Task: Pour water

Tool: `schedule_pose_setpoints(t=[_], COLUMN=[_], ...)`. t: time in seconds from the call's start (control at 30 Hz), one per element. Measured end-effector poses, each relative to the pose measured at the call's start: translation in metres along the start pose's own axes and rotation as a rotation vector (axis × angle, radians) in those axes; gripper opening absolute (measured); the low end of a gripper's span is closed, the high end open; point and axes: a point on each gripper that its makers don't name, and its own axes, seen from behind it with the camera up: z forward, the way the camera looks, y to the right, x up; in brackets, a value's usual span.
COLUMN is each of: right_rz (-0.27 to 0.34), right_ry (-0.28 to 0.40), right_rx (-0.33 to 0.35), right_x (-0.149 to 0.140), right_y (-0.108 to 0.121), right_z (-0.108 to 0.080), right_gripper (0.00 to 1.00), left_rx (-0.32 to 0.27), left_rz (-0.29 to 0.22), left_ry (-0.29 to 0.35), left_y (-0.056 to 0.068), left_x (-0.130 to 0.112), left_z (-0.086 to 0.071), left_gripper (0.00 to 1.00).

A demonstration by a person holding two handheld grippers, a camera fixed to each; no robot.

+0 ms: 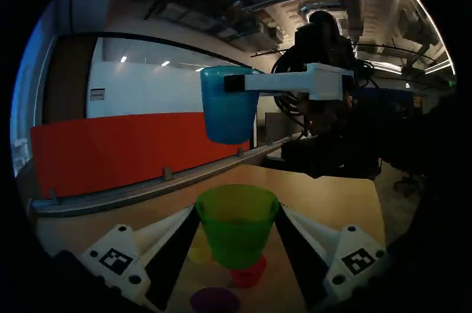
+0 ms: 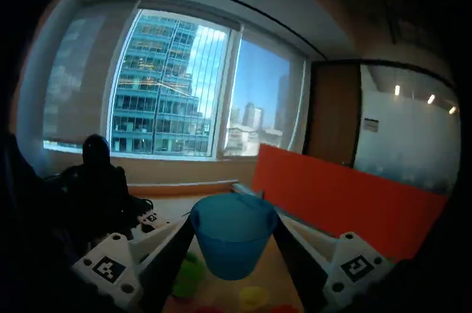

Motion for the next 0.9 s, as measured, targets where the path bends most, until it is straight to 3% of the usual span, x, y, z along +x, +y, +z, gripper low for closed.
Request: schedule_pose_setpoints(t=[0.17,0.57,0.9], right_rz=[0.051,0.024,0.021], right_ry=[0.011,-0.009,-0.033], right_rx=[-0.006,-0.059,-0.136], right_x=[0.002,-0.012,-0.036], right_y=[0.004,0.011,0.03], right_z=[-0.003,-0.021,-0.055], right_gripper=[0.91,0.91,0.91], left_rx=[0.002,0.011,0.017], left_rz=[0.0,-0.002,0.007], left_ry=[-0.001,0.0,-0.012], left_y=[-0.001,0.0,0.008], left_x=[0.0,0.003,0.002], left_z=[-0.001,-0.006,-0.015], left_gripper=[0.87,0.87,0.87])
